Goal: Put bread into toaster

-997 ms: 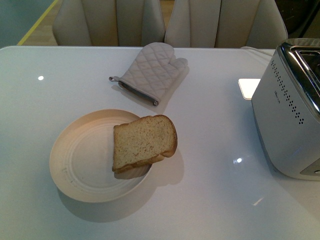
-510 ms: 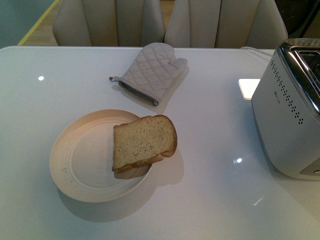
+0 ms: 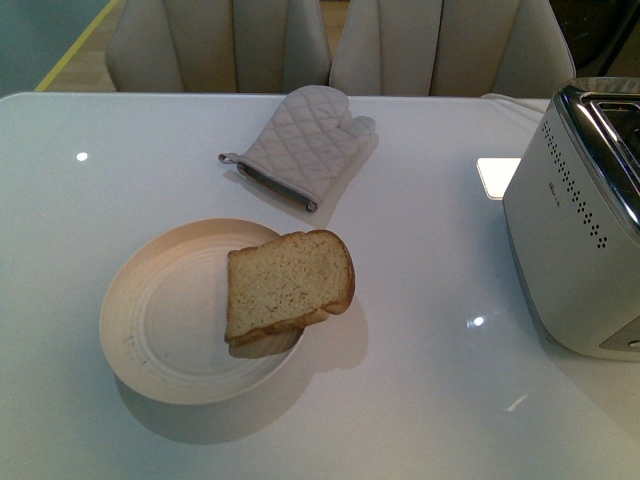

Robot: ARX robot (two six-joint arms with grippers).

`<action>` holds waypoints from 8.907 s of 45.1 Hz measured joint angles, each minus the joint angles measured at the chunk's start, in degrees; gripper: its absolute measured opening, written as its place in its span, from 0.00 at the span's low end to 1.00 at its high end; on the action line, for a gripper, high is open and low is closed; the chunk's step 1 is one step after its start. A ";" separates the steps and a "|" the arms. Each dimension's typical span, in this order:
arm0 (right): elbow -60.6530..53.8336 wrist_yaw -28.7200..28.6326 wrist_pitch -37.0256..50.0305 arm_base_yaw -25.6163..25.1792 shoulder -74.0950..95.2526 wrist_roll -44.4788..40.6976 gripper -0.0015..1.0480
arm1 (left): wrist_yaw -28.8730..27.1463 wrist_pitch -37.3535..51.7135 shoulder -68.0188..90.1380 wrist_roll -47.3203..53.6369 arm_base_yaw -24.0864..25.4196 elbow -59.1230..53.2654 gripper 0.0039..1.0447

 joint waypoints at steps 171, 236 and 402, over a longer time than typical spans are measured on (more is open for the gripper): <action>52.68 -16.33 39.19 26.95 134.27 53.51 0.42 | -0.02 -23.91 -23.80 0.17 0.00 0.02 0.94; 65.66 5.20 -22.01 1.22 77.70 2.56 0.03 | -0.04 -23.91 -23.80 0.17 0.00 0.02 0.94; 0.00 -0.02 2.47 0.17 4.20 0.04 0.02 | -0.04 -23.93 -23.80 0.20 0.00 0.02 0.94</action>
